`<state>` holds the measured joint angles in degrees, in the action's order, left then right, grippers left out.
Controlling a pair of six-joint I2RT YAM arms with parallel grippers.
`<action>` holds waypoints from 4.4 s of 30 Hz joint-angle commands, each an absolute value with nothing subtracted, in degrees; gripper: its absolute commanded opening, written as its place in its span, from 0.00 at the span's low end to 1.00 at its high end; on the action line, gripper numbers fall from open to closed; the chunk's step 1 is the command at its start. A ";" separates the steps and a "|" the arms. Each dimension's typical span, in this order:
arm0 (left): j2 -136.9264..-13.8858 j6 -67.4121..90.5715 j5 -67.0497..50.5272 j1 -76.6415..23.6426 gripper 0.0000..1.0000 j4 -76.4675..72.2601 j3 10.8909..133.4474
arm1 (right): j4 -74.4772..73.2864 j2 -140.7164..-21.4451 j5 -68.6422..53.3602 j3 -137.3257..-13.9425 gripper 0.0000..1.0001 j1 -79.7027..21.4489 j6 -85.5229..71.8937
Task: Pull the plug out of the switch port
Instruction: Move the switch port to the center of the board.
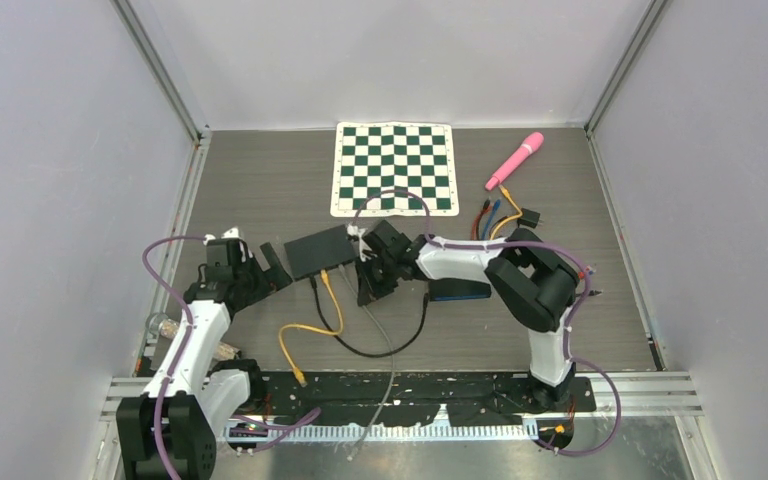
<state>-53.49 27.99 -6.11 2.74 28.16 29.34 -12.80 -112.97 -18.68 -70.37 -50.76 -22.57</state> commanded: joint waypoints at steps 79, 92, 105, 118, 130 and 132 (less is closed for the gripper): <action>-89.32 -28.10 -13.61 -23.60 0.95 25.30 54.86 | 18.98 -114.90 -26.18 -59.35 0.38 -42.80 -62.30; -92.22 -29.36 -11.21 -25.75 0.86 27.59 54.87 | 22.57 -116.94 -24.18 -58.80 0.33 -44.03 -64.68; -92.78 -30.55 -15.08 -25.75 0.74 29.16 55.20 | 26.13 -118.62 -21.79 -58.16 0.31 -44.04 -66.76; -92.72 -31.59 -17.24 -25.75 0.73 29.40 54.93 | 23.27 -116.88 -14.95 -56.79 0.38 -45.79 -68.07; -84.40 -28.70 -12.06 -25.75 0.75 22.49 51.06 | 17.19 -116.67 -12.58 -59.01 0.29 -46.32 -64.51; -80.72 -28.65 -11.45 -25.75 0.79 20.74 49.69 | 17.03 -116.45 -12.49 -58.94 0.29 -46.34 -64.18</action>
<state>-88.18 -30.15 -12.34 -25.45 24.73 51.59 22.06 -116.51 -17.76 -58.46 -46.09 -66.24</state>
